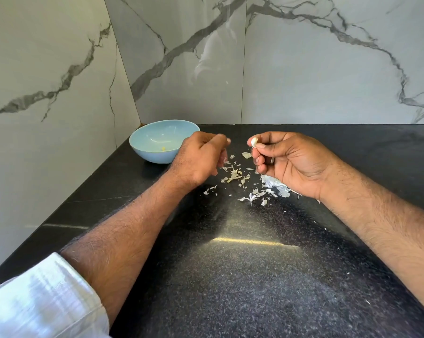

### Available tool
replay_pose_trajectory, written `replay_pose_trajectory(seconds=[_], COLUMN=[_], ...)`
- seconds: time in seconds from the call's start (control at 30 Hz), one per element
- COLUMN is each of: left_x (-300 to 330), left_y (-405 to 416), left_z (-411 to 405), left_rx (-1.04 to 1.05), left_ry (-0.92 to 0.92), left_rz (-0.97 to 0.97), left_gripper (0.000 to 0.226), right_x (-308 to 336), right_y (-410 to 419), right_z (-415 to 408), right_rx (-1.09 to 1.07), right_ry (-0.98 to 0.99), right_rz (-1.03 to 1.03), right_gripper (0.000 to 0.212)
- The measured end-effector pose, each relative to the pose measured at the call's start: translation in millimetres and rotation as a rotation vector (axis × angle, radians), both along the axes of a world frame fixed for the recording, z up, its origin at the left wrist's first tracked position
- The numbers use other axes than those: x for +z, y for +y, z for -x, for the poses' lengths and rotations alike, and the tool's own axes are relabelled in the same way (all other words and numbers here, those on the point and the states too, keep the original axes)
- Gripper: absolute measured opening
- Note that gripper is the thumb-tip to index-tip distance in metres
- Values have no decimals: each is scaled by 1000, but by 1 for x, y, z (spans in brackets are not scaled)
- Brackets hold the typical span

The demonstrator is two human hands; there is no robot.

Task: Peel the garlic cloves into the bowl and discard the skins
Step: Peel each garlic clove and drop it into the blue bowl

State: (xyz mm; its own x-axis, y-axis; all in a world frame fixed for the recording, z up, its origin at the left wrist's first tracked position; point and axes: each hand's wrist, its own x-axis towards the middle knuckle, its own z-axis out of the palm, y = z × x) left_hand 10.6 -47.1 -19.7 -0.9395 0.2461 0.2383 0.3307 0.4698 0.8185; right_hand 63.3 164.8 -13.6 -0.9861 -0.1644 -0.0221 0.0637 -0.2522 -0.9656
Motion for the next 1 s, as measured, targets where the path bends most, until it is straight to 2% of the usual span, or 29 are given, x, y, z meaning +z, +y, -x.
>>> replay_pose_trajectory(seconds=[0.07,0.2,0.3,0.4,0.43,0.53,0.6,0.73,1.0], left_x=[-1,-5,-5,-4,-5,-6,-7,-6,-5], left_y=[-2,-3,-3,-1,-1,-4,-5,-2,0], left_z=[0,1,0,-2,-1,2,1,-2,-6], left_rx=[16,-118,-150,-81,-66,-129,-197,-228,-257], left_ry=[69,150,180,190,204,220,245,343,381], left_rz=[54,-37,-67,-9,10,23,6,1,117], left_gripper=[50,24,14,39,40,13,26,6,6], right_x=[-1,-2,-3,-5,-6,-7,-7,-7,-7], right_y=[1,-1,-2,-2,-2,-1,-1,0,-3], right_z=[0,0,1,2,2,4,4,3,4], right_rx=[-36,-120,-165,-195,-197,-198,-206,-231,-248], right_ry=[6,45,94,120,126,138,143,162,193], right_rz=[-30,-90,-155,-209,-220,-234,-241,-277,-374], right_gripper=[20,18,15,14,14,14,14,13,10])
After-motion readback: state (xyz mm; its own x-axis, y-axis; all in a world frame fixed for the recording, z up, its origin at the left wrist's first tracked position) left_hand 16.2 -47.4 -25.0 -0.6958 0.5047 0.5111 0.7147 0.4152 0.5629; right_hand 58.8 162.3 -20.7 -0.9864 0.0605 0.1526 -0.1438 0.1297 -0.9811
